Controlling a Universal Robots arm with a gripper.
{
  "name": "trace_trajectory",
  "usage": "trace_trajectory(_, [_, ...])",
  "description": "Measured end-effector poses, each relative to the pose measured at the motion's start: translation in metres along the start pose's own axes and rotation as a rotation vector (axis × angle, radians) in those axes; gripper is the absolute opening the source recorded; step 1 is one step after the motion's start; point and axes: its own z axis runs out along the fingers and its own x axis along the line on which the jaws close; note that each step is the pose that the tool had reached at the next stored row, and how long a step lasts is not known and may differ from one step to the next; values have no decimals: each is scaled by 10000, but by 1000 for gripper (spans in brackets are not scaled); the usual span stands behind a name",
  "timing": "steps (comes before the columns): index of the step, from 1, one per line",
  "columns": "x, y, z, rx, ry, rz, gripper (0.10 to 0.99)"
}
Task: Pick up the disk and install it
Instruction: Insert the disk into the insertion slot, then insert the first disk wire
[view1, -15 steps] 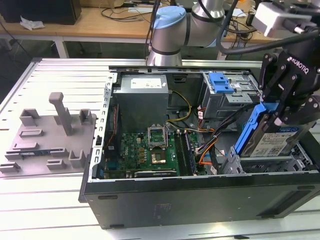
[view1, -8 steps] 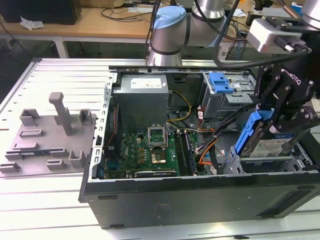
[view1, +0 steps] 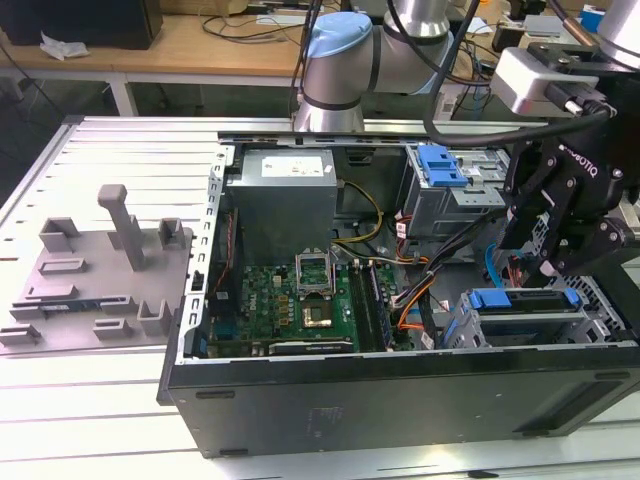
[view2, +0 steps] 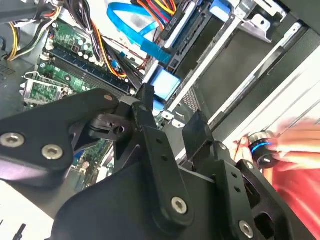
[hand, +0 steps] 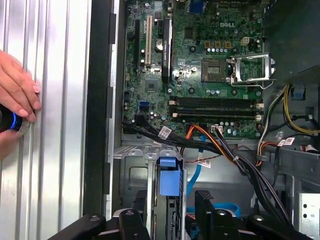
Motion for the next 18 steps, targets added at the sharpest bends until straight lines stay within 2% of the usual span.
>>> trace_trajectory(14, [0, 0, 5, 0, 3, 0, 506])
trace_trajectory(16, [-10, -1, 4, -4, 150, 7, 506])
trace_trajectory(18, [-65, -6, 3, -4, 187, -30, 506])
